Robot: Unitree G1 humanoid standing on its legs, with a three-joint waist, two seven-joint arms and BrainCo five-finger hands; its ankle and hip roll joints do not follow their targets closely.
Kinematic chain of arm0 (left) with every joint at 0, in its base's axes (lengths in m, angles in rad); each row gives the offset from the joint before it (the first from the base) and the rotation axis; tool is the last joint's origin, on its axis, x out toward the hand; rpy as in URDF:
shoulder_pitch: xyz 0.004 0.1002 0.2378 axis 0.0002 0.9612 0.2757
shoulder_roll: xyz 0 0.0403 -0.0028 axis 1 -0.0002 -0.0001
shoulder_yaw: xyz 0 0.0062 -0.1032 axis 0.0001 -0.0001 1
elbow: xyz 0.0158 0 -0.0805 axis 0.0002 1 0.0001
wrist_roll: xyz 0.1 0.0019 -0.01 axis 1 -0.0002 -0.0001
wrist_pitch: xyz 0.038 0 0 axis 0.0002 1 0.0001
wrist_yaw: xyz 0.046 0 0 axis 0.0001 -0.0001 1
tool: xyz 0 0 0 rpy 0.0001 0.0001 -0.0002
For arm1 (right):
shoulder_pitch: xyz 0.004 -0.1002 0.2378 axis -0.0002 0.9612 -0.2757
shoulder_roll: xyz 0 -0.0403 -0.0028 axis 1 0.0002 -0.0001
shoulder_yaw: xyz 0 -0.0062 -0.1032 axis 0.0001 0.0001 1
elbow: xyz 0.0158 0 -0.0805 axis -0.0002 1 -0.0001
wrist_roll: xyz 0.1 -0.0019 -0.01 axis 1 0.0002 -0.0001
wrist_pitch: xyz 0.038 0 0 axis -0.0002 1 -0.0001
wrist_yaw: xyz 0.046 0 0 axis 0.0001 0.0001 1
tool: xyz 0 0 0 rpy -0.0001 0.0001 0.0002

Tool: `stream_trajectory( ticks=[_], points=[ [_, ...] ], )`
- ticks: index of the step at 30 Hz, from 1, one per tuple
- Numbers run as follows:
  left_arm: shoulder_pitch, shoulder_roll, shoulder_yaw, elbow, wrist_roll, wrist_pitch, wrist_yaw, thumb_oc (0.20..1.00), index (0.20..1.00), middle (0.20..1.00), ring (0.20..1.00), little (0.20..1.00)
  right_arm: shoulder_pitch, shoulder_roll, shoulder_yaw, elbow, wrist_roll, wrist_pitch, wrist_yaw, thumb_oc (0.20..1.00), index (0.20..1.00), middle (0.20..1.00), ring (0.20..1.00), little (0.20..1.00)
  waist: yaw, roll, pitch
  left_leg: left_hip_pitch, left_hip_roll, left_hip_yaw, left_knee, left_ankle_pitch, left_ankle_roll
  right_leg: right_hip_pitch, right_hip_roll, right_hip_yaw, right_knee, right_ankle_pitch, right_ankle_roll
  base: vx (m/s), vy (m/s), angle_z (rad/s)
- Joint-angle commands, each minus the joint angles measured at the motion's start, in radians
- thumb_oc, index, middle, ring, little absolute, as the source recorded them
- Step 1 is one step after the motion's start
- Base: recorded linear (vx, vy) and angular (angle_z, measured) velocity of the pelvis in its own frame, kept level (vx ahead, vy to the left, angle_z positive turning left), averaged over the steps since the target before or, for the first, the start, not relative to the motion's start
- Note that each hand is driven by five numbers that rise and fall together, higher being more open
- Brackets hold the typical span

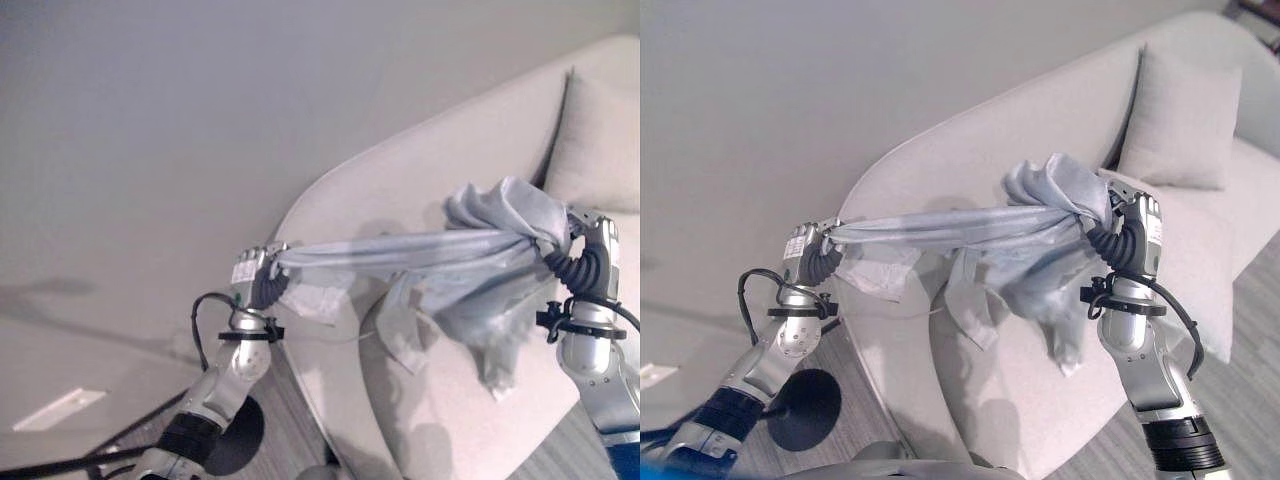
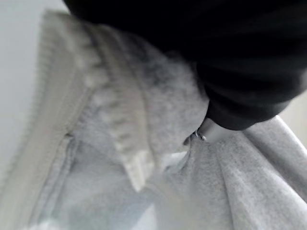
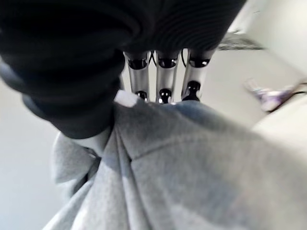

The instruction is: Hang the clothes on the sofa on the clothes rack.

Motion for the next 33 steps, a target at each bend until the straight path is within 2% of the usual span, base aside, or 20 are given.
stream_trajectory(
  ticks=[1,15,20,25,28,30,32,33],
  points=[
    [0.134,0.091,0.026,-0.011,-0.037,-0.027,0.002,0.200,0.200,0.200,0.200,0.200,0.045,-0.041,-0.083,0.009,0.046,-0.048,-0.025,0.200,0.200,0.200,0.200,0.200,0.012,-0.009,-0.155,0.175,0.040,-0.029,-0.237,0.071,-0.027,-0.132,0.093,0.077,0.078,-0.030,-0.038,0.00,-0.052,0.72],
    [0.133,0.082,0.034,0.005,-0.048,-0.005,-0.004,0.200,0.200,0.200,0.200,0.200,0.033,-0.042,-0.057,0.016,0.099,-0.064,0.017,0.200,0.200,0.200,0.200,0.200,0.026,-0.029,-0.164,0.196,0.048,-0.047,-0.233,0.074,-0.034,-0.088,0.107,0.061,0.078,-0.045,-0.053,-0.01,-0.025,0.15],
    [0.138,0.078,0.076,0.016,-0.058,0.007,0.014,0.200,0.200,0.200,0.200,0.200,0.030,-0.050,-0.052,0.017,0.093,-0.057,0.031,0.200,0.200,0.200,0.200,0.200,0.034,-0.035,-0.164,0.200,0.047,-0.047,-0.227,0.072,-0.035,-0.086,0.099,0.060,0.099,-0.054,-0.054,0.00,-0.001,0.00],
    [0.163,0.094,0.093,0.019,-0.055,0.007,0.009,0.200,0.200,0.200,0.200,0.200,0.015,-0.058,-0.036,0.003,0.104,-0.067,0.051,0.200,0.200,0.200,0.200,0.200,0.050,-0.041,-0.159,0.191,0.053,-0.058,-0.206,0.075,-0.041,-0.092,0.103,0.058,0.135,-0.080,-0.074,-0.03,-0.033,0.03],
    [0.176,0.116,0.093,0.002,-0.042,0.000,-0.011,0.200,0.200,0.200,0.200,0.200,-0.012,-0.061,-0.012,0.007,0.114,-0.081,0.058,0.200,0.200,0.200,0.200,0.200,0.073,-0.052,-0.139,0.168,0.056,-0.081,-0.203,0.109,-0.054,-0.084,0.114,0.040,0.123,-0.081,-0.086,-0.10,-0.093,0.18],
    [0.147,0.134,0.084,-0.028,-0.046,-0.007,-0.014,0.200,0.200,0.200,0.200,0.200,-0.069,-0.065,0.025,0.030,0.114,-0.090,0.039,0.200,0.200,0.200,0.200,0.200,0.100,-0.069,-0.082,0.092,0.051,-0.097,-0.195,0.143,-0.077,-0.094,0.121,0.007,0.093,-0.057,-0.095,-0.36,-0.145,0.36],
    [0.129,0.132,0.076,-0.035,-0.048,-0.008,-0.011,0.200,0.200,0.200,0.200,0.200,-0.081,-0.067,0.031,0.044,0.110,-0.092,0.028,0.200,0.200,0.200,0.200,0.200,0.094,-0.076,-0.068,0.069,0.052,-0.081,-0.166,0.127,-0.075,-0.103,0.119,-0.019,0.084,-0.047,-0.095,-0.24,-0.066,0.76],
    [0.125,0.130,0.071,-0.046,-0.049,-0.015,-0.014,0.200,0.200,0.200,0.200,0.200,-0.079,-0.066,0.035,0.041,0.110,-0.096,0.026,0.200,0.200,0.200,0.200,0.200,0.088,-0.085,-0.059,0.062,0.058,-0.050,-0.126,0.093,-0.067,-0.108,0.106,-0.056,0.079,-0.038,-0.090,-0.14,0.013,0.78]
  ],
)
